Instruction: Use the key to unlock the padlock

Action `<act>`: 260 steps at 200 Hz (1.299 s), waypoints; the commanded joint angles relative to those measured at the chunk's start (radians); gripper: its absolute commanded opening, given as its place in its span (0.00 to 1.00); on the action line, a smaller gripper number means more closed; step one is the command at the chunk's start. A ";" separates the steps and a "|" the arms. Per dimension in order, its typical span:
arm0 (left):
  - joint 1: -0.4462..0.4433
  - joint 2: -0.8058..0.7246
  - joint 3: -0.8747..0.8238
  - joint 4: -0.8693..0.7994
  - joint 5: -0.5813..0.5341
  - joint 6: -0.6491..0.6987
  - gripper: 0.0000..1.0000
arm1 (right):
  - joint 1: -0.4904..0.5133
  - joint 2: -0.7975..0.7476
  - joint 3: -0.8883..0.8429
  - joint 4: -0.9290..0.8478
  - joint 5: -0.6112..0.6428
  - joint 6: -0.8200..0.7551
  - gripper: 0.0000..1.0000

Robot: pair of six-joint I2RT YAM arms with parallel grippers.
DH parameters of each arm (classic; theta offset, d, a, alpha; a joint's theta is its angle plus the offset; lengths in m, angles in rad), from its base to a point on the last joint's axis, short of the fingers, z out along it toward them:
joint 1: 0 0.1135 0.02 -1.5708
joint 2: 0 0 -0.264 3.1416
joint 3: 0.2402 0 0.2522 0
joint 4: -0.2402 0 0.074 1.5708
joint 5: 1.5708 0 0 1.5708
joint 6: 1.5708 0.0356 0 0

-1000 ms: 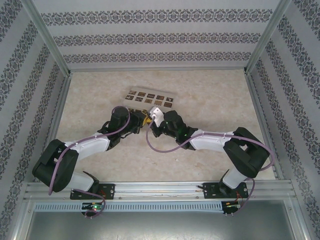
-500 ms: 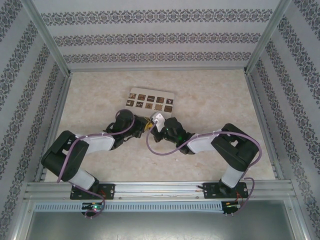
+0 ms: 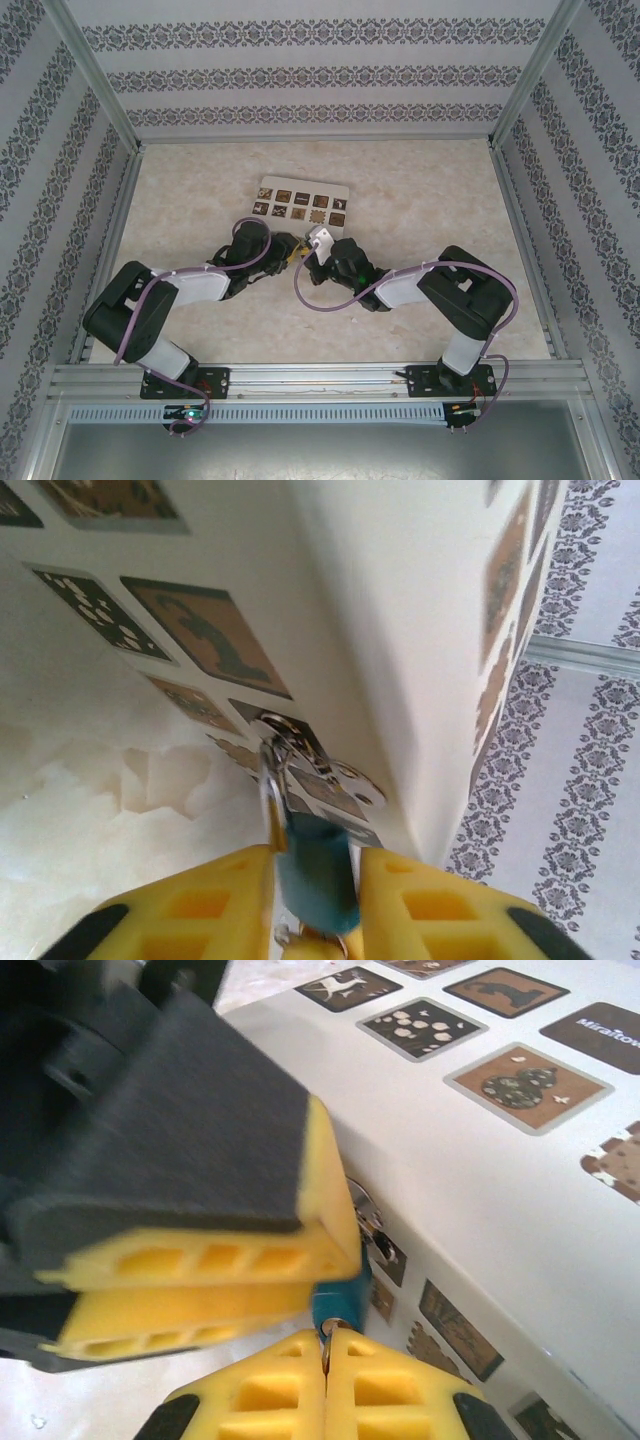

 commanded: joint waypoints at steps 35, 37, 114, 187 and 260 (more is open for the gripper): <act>0.030 -0.211 0.057 -0.311 -0.096 0.206 0.44 | -0.021 -0.025 -0.036 -0.006 0.040 0.085 0.00; 0.031 -0.220 0.058 -0.323 -0.102 0.212 0.44 | -0.021 -0.028 -0.038 -0.006 0.039 0.090 0.00; 0.034 -0.448 0.241 -0.697 -0.295 0.571 0.51 | -0.110 -0.149 -0.160 0.053 0.002 0.446 0.00; 0.030 -0.440 0.290 -0.691 -0.290 0.626 0.52 | -0.248 -0.191 -0.275 0.106 -0.088 0.739 0.00; 0.032 -0.392 0.288 -0.674 -0.274 0.625 0.53 | -0.259 -0.096 -0.278 0.221 -0.098 0.928 0.00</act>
